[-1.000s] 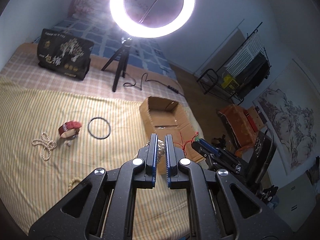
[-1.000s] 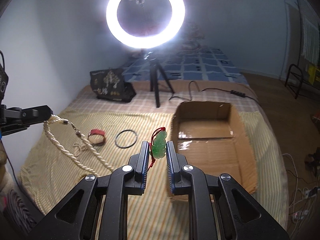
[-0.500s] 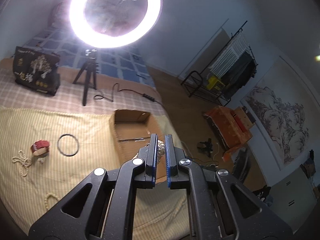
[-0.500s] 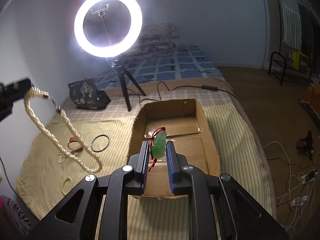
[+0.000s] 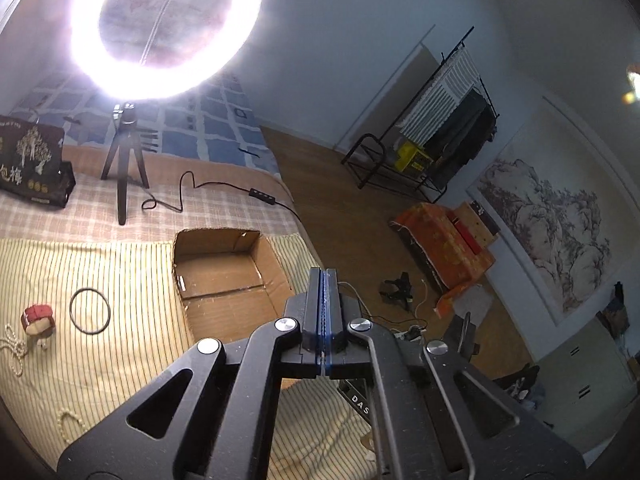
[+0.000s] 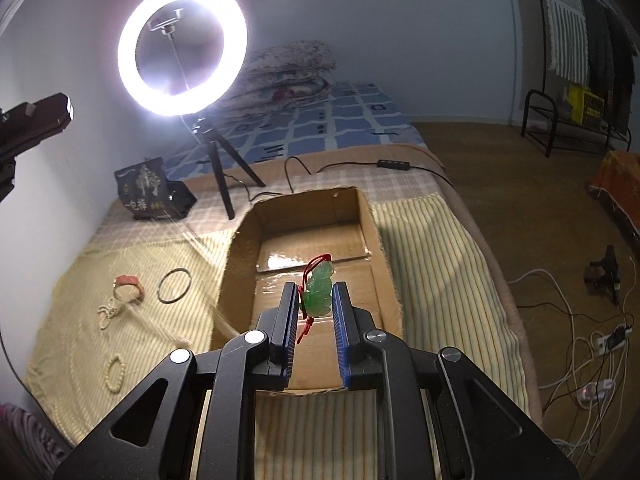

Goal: Organize jewelry
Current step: 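Lift and carry the pendant in the right tool while the left tool carries the necklace to the box, then open the right tool to drop the pendant while the left tool releases the necklace into the box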

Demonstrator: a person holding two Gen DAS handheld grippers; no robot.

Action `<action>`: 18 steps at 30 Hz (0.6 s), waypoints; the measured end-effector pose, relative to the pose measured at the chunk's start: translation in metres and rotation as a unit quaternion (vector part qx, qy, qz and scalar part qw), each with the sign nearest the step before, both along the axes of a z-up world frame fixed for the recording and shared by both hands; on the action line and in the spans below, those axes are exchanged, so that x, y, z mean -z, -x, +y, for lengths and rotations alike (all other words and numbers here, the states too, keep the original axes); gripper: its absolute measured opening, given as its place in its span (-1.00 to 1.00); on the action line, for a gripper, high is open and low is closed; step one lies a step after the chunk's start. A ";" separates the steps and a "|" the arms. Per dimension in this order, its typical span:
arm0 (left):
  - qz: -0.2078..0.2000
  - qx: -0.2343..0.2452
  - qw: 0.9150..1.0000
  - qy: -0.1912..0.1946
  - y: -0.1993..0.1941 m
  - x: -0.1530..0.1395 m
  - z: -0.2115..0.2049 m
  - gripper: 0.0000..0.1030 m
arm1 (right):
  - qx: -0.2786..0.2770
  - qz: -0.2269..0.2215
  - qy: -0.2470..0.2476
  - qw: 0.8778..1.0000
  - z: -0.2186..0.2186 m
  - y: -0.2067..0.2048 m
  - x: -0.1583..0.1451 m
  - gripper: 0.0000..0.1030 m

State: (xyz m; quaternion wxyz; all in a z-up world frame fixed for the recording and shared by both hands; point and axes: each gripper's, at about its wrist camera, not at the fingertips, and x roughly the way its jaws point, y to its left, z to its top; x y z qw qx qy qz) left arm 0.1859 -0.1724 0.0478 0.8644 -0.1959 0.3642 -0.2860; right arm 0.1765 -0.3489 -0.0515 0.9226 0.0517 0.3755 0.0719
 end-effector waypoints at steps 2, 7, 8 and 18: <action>0.009 0.003 1.000 -0.012 -0.006 0.009 -0.006 -1.00 | 0.005 0.009 0.000 1.000 -0.003 -0.003 0.007 -0.70; 0.035 0.002 0.999 -0.029 -0.018 0.033 -0.007 -1.00 | 0.004 0.027 0.005 1.000 -0.006 -0.008 0.021 -0.69; 0.038 0.002 0.999 -0.032 -0.019 0.035 -0.007 -1.00 | 0.006 0.028 0.009 1.000 -0.007 -0.008 0.023 -0.69; 0.040 -0.006 0.996 -0.082 -0.020 0.048 -0.001 -0.85 | 0.012 0.060 0.009 0.998 -0.012 -0.013 0.038 0.03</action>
